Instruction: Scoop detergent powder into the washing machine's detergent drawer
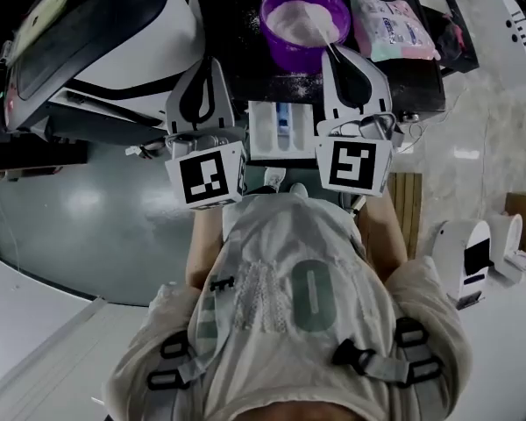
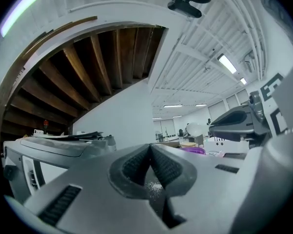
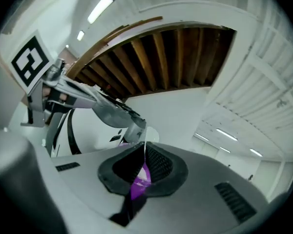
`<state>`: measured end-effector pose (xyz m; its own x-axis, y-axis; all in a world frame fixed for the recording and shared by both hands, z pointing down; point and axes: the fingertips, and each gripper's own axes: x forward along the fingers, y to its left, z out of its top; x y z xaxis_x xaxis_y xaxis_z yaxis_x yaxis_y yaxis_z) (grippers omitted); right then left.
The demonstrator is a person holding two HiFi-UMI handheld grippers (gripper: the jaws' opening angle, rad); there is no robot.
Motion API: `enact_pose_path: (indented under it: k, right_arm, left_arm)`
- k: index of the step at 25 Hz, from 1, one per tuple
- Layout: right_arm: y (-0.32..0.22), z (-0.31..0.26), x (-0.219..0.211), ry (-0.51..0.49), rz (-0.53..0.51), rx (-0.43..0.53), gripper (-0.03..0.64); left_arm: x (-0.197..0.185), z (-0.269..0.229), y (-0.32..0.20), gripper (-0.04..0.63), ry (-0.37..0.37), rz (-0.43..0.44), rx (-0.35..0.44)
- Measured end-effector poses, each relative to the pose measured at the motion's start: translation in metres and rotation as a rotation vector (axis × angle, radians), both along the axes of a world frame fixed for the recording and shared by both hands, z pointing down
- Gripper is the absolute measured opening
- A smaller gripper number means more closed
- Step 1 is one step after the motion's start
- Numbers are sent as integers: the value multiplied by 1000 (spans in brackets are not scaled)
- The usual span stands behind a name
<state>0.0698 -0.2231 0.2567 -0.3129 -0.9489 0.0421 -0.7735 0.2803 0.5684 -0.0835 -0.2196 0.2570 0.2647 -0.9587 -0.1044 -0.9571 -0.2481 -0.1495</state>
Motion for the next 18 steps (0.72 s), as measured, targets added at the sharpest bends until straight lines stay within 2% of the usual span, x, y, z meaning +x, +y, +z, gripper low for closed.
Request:
enact_pose_path:
  k: [4,6,9,18]
  right_arm:
    - [2,4,34,-210,127,-24,11]
    - [4,13,42,-262,152,-56,11]
    - [7,25,45,-282,153,-95,11]
    - [10,29,45,-301,157,-98,11]
  left_arm:
    - [11,-5,-3,21,-10,30,0]
    - [14,-7,-4,21,-10,39,3]
    - [18,-6,-5,21,-10,47,2]
    - [23,-5,-4,21,-16,63,5]
